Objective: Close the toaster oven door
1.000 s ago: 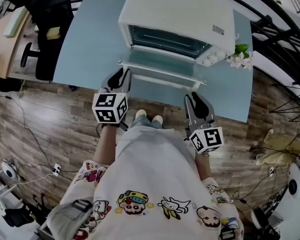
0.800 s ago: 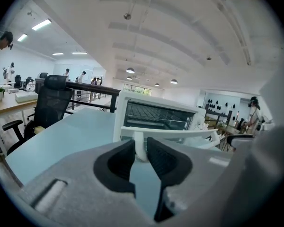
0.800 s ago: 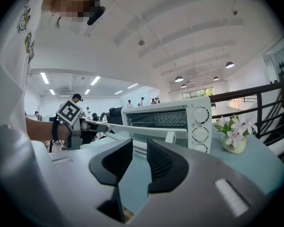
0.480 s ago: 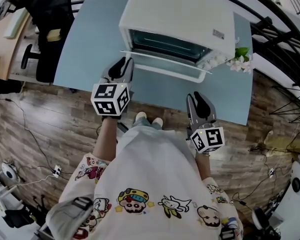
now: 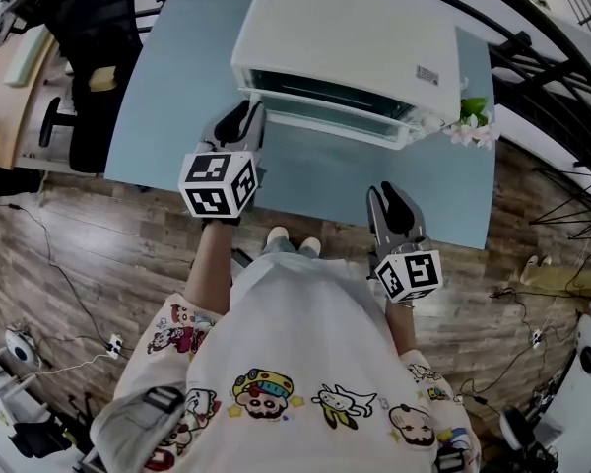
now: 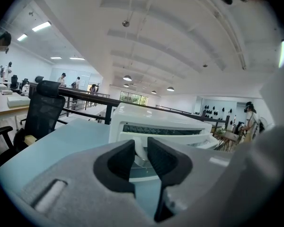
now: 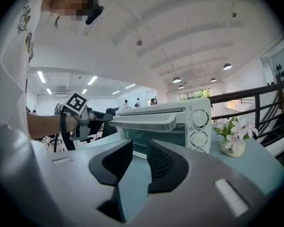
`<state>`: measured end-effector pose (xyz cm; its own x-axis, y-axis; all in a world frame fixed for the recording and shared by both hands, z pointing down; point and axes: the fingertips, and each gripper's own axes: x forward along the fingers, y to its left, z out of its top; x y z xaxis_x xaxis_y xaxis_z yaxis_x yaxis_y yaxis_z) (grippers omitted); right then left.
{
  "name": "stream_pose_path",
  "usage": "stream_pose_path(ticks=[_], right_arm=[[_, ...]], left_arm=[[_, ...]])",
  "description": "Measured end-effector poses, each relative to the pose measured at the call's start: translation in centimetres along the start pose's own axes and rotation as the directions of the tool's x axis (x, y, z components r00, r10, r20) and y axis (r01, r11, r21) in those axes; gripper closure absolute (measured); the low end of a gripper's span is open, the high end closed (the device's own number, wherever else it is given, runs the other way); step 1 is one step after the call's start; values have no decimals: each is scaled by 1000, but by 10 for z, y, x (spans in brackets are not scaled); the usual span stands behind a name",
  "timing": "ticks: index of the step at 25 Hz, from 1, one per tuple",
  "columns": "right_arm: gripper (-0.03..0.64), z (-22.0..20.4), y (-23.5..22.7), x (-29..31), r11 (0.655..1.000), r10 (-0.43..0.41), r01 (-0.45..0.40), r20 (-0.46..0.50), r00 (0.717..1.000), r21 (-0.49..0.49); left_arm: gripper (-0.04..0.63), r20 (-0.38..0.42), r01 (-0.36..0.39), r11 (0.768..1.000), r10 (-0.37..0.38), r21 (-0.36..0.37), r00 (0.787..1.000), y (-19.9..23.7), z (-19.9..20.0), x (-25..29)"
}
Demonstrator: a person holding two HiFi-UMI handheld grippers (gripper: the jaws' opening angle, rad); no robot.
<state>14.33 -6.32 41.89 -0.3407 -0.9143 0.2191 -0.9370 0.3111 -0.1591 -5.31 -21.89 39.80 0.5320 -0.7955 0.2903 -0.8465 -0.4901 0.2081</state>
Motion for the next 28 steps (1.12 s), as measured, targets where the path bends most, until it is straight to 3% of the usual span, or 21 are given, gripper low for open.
stream_pose_path(ticks=[28], right_arm=[[508,0,-6,1,999,-33,33,-7,999,15]], left_arm=[[513,86,-13,1000,12,9,996,8,28,27]])
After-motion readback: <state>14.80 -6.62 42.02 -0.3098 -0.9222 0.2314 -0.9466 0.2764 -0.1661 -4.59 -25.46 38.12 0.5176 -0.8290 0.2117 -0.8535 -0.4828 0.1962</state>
